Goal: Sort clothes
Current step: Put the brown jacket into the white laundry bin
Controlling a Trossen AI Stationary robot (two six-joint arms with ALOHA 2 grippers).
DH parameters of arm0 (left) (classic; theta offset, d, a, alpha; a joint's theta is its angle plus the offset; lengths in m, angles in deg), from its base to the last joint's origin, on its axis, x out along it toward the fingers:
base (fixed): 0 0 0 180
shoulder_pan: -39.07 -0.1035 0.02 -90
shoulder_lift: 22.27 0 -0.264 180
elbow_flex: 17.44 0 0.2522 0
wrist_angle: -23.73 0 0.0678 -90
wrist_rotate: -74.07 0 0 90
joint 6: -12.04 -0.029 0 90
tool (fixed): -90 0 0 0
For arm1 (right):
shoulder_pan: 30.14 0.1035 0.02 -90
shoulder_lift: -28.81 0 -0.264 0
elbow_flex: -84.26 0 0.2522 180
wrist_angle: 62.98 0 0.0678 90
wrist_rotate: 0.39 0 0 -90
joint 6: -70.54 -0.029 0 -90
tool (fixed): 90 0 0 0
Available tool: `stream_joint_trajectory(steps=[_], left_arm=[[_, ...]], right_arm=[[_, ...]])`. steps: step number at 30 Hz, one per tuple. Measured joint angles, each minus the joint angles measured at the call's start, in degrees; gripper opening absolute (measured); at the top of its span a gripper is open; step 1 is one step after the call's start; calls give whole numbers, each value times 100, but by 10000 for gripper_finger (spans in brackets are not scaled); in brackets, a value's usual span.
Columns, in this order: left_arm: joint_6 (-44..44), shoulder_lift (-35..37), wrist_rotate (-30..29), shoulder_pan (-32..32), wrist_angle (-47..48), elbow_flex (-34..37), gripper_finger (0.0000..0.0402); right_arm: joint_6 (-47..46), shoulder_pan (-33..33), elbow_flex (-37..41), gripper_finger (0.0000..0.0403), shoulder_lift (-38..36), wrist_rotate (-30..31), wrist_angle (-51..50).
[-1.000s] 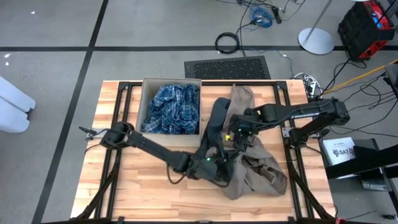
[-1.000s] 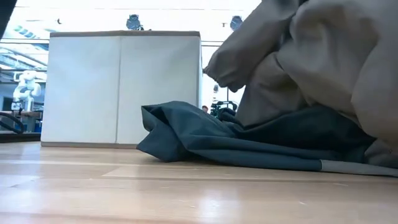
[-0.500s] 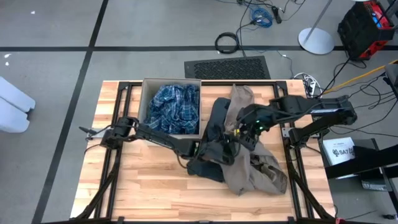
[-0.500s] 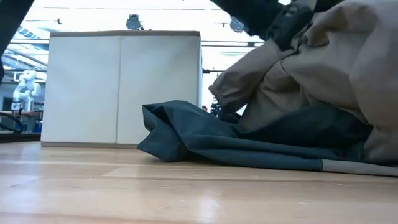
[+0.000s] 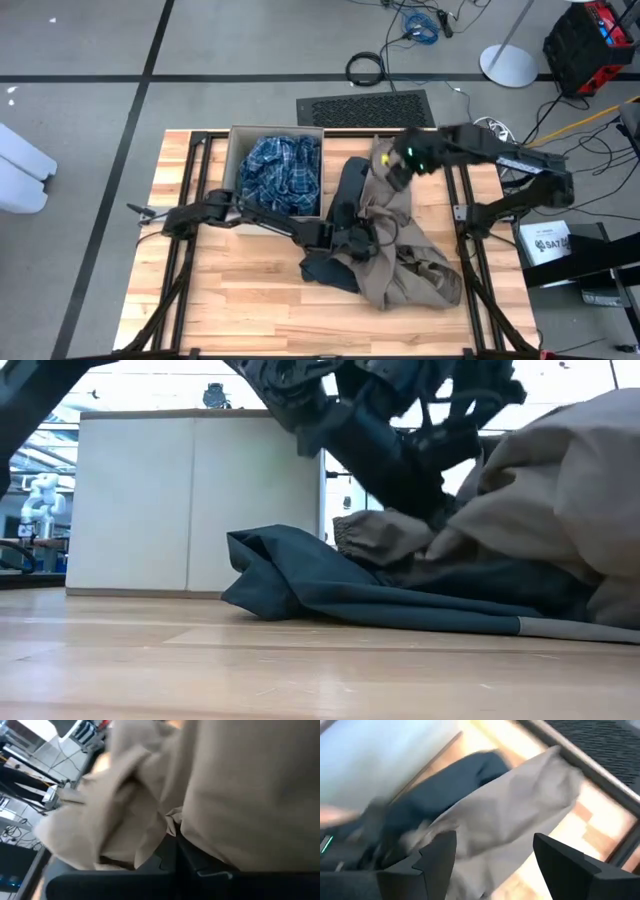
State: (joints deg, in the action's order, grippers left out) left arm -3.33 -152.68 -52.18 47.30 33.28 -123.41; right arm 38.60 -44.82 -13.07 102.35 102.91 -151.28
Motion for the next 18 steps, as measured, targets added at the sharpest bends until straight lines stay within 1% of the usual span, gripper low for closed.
stream_joint_trajectory(steps=[3,4,7,9,10,14,18], left_arm=[[-5,-102,43,22,49,0,0],[8,-117,92,16,51,0,0],[92,-126,237,12,77,0,0],[187,-126,249,12,81,0,0],[209,-126,254,12,88,0,0],[296,-126,295,12,92,0,0],[305,-128,313,16,99,0,0]], right_arm=[[379,-958,328,253,34,-71,650],[426,-1305,454,253,81,-184,876],[640,-2187,910,253,298,-780,1675],[731,-2648,1228,253,524,-1208,2172],[736,-2828,1388,253,653,-1311,2402],[765,-3297,1852,253,1304,-1322,3070],[788,-3468,2049,253,1955,-1291,3438]])
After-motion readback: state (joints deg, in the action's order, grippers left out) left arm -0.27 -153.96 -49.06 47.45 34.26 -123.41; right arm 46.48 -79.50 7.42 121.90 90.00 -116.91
